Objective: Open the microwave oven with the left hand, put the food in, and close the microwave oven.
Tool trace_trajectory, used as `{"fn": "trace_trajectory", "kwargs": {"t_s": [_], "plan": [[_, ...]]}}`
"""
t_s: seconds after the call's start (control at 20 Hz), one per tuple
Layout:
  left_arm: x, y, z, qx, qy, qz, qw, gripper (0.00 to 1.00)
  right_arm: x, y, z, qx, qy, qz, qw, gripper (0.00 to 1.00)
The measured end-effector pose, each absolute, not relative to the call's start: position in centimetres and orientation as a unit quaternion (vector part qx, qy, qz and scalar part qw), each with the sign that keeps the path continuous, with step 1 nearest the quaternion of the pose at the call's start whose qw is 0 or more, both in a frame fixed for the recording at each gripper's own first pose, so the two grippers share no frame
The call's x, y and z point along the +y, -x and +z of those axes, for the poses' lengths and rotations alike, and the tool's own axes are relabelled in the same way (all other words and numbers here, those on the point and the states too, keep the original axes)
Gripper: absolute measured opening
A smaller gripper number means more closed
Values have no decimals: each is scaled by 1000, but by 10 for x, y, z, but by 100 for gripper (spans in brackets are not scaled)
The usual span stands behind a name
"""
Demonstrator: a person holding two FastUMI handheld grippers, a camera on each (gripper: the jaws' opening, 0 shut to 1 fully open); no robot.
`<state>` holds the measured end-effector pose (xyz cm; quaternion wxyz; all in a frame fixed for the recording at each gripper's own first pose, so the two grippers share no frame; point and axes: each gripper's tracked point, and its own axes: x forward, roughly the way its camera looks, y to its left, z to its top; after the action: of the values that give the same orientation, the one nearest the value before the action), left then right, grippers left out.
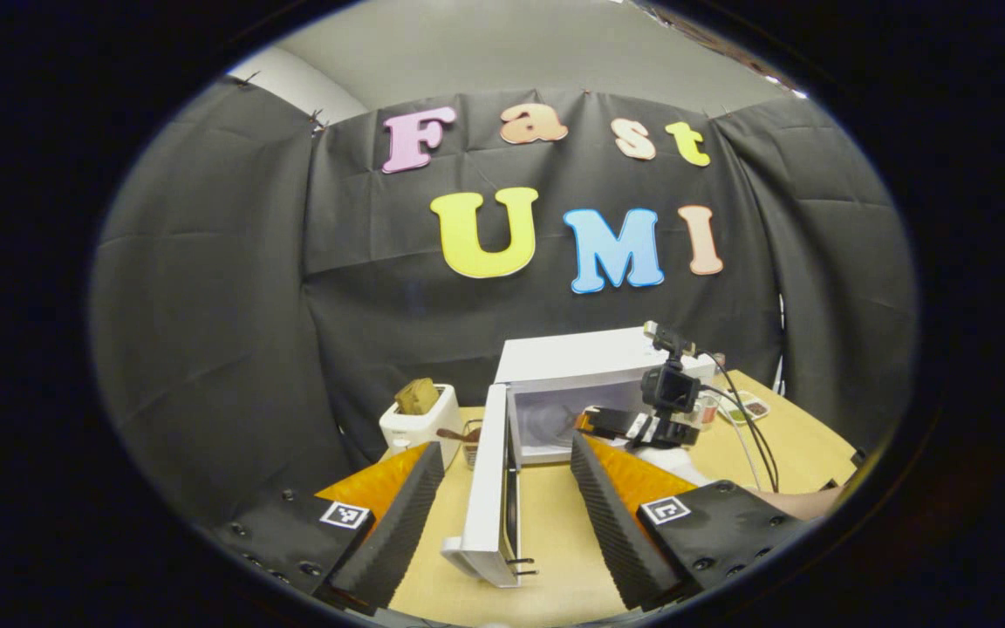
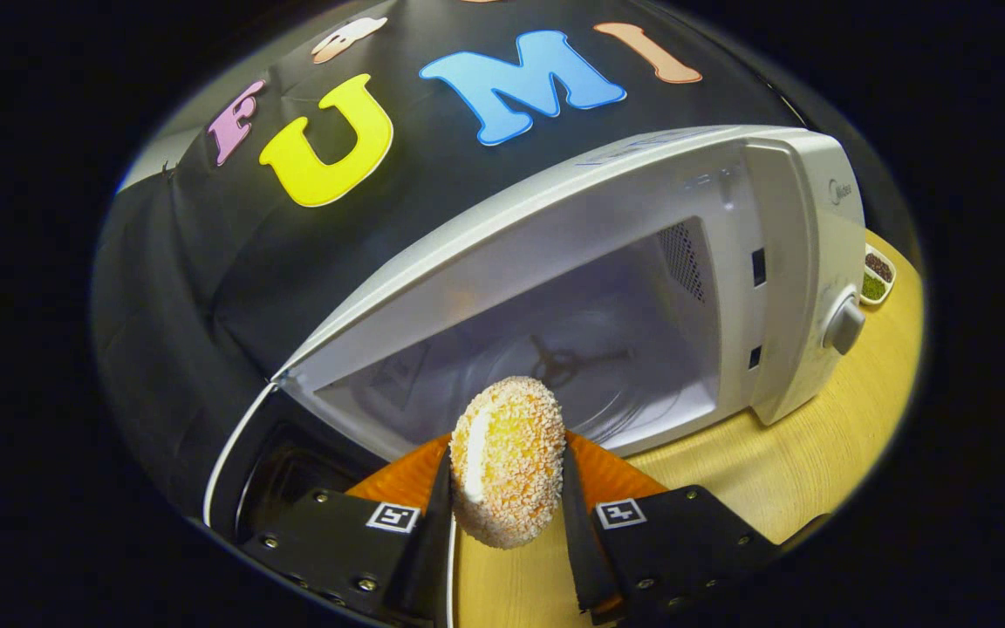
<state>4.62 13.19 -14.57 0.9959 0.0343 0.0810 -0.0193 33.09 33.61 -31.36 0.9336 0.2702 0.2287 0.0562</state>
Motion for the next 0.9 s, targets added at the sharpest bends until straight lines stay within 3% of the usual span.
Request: {"fn": "trace_trajectory", "kwargs": {"t_s": [0.25, 0.65, 0.8, 0.9], "plan": [[146, -56, -159, 66, -64, -1, 996, 99, 334, -376, -339, 203, -255, 12, 945, 59], [149, -59, -185, 81, -83, 4, 993, 99, 336, -397, -361, 169, -213, -26, 962, 58], [150, -58, -184, 80, -65, 6, 995, 99, 336, -388, -359, 169, -190, -27, 967, 78], [155, -59, -182, 78, -63, 9, 995, 99, 335, -379, -339, 137, -194, -24, 971, 100]]}}
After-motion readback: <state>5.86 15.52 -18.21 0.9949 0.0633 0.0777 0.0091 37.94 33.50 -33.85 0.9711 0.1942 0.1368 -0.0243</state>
